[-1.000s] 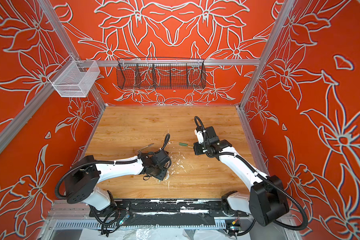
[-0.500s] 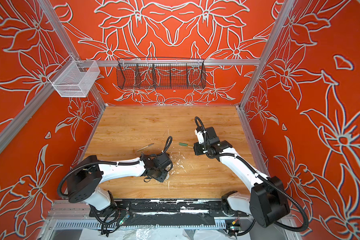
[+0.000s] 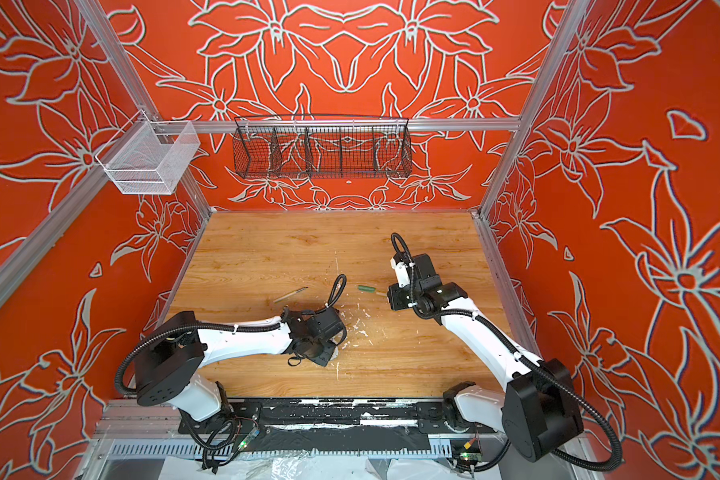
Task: Insert pens into pen caps
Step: Pick up the pen from the bottom-center of the table.
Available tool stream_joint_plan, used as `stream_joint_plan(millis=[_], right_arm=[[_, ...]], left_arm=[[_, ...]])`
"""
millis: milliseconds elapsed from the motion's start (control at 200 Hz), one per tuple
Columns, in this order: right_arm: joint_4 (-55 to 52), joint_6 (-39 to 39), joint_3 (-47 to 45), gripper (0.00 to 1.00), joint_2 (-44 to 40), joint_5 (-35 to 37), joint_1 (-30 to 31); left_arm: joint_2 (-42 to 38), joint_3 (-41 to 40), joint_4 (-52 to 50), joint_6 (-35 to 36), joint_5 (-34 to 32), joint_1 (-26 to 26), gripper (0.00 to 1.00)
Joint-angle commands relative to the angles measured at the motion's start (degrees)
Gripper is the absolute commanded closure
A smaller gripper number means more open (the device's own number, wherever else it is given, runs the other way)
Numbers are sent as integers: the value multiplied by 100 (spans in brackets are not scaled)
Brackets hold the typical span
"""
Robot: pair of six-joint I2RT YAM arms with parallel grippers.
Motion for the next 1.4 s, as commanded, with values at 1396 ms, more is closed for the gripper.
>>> stream_joint_plan(millis=[1396], right_arm=[[3125, 2644, 27, 100, -2565, -1065, -66]], left_arm=[[-1794, 1059, 1993, 1685, 1119, -46, 100]])
